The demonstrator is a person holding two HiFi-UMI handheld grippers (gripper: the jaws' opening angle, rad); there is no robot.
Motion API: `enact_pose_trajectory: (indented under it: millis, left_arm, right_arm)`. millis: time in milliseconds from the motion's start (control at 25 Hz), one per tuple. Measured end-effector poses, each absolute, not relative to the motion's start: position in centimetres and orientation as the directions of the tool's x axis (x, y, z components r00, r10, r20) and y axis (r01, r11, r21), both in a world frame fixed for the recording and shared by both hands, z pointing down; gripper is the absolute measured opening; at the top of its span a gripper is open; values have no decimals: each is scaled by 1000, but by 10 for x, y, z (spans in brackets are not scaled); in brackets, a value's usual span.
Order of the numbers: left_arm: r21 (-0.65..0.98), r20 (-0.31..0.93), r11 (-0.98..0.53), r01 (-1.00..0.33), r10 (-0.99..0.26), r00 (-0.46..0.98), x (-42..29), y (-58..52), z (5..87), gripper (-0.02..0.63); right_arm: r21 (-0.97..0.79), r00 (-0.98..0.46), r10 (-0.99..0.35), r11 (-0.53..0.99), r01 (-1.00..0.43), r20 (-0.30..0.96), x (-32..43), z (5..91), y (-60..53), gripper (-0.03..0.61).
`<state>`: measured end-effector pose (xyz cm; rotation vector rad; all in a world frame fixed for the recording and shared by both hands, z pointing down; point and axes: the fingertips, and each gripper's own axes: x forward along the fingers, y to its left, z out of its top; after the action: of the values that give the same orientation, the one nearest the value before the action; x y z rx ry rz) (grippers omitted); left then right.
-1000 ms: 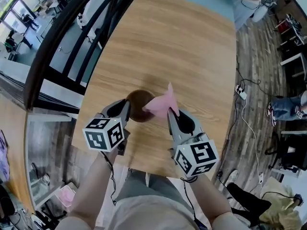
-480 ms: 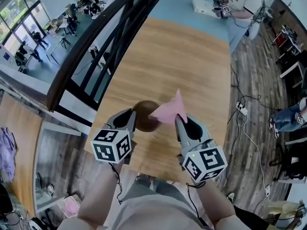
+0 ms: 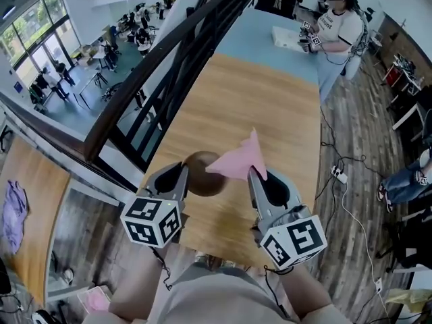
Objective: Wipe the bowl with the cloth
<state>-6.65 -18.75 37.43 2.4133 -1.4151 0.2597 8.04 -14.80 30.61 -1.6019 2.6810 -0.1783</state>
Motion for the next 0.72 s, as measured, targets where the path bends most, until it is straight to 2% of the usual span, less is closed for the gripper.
enact_pose_trajectory:
  millis: [280, 720]
  left_arm:
    - [168, 237, -454, -875, -843, 483, -76, -158, 333, 14]
    - [145, 226, -469, -871, -841, 491, -70, -125, 327, 14]
  right_arm:
    - [-59, -513, -858, 513, -857, -10, 70, 274, -117, 26]
    - [-67, -549, -835, 547, -835, 27, 65, 286, -86, 26]
